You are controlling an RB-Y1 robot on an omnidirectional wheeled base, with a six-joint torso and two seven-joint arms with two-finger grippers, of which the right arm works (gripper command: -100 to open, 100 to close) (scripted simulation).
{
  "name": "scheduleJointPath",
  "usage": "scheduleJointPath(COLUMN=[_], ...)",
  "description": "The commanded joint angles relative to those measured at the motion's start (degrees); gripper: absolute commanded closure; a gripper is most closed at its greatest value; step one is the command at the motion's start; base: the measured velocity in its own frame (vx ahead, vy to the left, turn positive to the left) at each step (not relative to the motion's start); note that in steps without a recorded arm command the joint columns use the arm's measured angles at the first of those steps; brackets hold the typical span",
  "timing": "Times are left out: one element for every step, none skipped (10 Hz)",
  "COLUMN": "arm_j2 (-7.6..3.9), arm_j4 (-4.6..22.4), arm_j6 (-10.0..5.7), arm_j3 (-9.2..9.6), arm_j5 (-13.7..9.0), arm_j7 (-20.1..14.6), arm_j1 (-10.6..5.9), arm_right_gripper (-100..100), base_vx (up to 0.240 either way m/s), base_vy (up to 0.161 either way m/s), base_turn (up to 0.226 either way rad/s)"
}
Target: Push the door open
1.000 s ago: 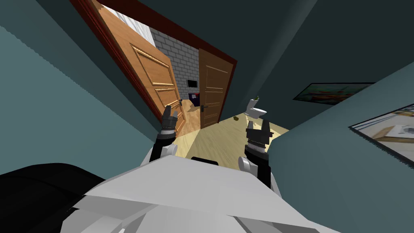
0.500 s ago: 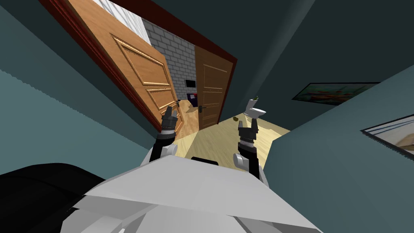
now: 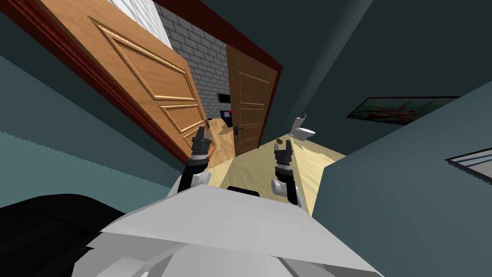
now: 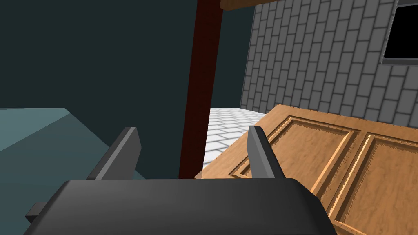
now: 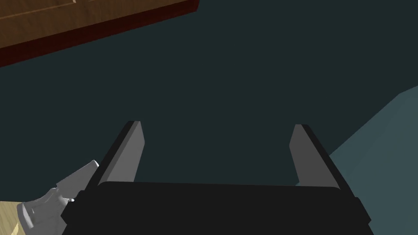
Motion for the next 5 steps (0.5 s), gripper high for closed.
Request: scheduleJointPath(arm_j2=[-0.28, -0.45, -0.78, -0.93, -1.08], arm_j4=[1.8, 2.8, 5.0, 6.2, 7.4], arm_j6=[0.30, 0.43, 0.71, 0.85, 1.00], arm_j3=[1.19, 1.94, 3.50, 4.33, 5.16], arm_j5=[0.0, 0.0, 0.0, 0.0, 0.0], arm_j7=[-0.3, -0.4, -0.7, -0.8, -1.0], arm_j1=[-1.24, -1.93, -3.36, -4.13, -4.89], arm_right_gripper=[-100, -100, -100, -100, -100], base_vx=[0.088, 0.082, 0.114, 0.124, 0.122], base_vy=[0.013, 0.015, 0.023, 0.035, 0.024], base_turn=[-0.034, -0.040, -0.062, -0.060, -0.043])
